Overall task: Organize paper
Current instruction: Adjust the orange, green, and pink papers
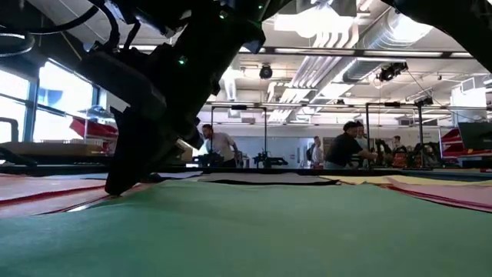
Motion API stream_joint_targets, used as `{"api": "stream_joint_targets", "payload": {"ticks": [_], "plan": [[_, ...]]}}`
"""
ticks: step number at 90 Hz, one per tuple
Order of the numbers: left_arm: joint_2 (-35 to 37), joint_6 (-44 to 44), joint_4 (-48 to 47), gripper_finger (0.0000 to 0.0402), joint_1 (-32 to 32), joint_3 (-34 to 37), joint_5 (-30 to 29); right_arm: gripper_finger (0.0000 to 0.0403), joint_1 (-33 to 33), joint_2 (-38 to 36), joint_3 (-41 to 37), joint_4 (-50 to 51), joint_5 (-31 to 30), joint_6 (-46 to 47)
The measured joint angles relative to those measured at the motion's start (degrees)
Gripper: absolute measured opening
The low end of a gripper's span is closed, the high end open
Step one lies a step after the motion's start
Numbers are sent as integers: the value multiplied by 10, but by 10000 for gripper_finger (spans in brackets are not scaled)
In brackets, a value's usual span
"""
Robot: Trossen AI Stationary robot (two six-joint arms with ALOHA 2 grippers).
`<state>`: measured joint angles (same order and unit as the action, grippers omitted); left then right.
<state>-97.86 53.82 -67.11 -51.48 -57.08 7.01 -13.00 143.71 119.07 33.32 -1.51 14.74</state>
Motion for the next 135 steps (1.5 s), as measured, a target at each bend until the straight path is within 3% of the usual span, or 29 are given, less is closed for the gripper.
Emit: {"api": "stream_joint_targets", "payload": {"ticks": [10,21,41,56,77,117,135], "plan": [[0,25,-19,0,-4,-30,-18,0,-6,-12,0,7,-16,-12],[0,118,-12,0,-15,-63,-28,0,-20,-24,0,-1,-15,-37],[0,289,177,0,-69,-44,-66,0,-43,-18,0,-8,-15,-36],[-1,372,227,0,-91,-33,-129,0,-43,4,0,-2,-18,-5],[-9,405,231,0,-98,-32,-208,0,-43,18,2,-14,-19,14],[-70,406,270,0,-89,-34,-230,0,-38,41,1,-114,-23,49],[-70,403,263,0,-88,-43,-236,0,-39,34,2,-97,-39,48]]}}
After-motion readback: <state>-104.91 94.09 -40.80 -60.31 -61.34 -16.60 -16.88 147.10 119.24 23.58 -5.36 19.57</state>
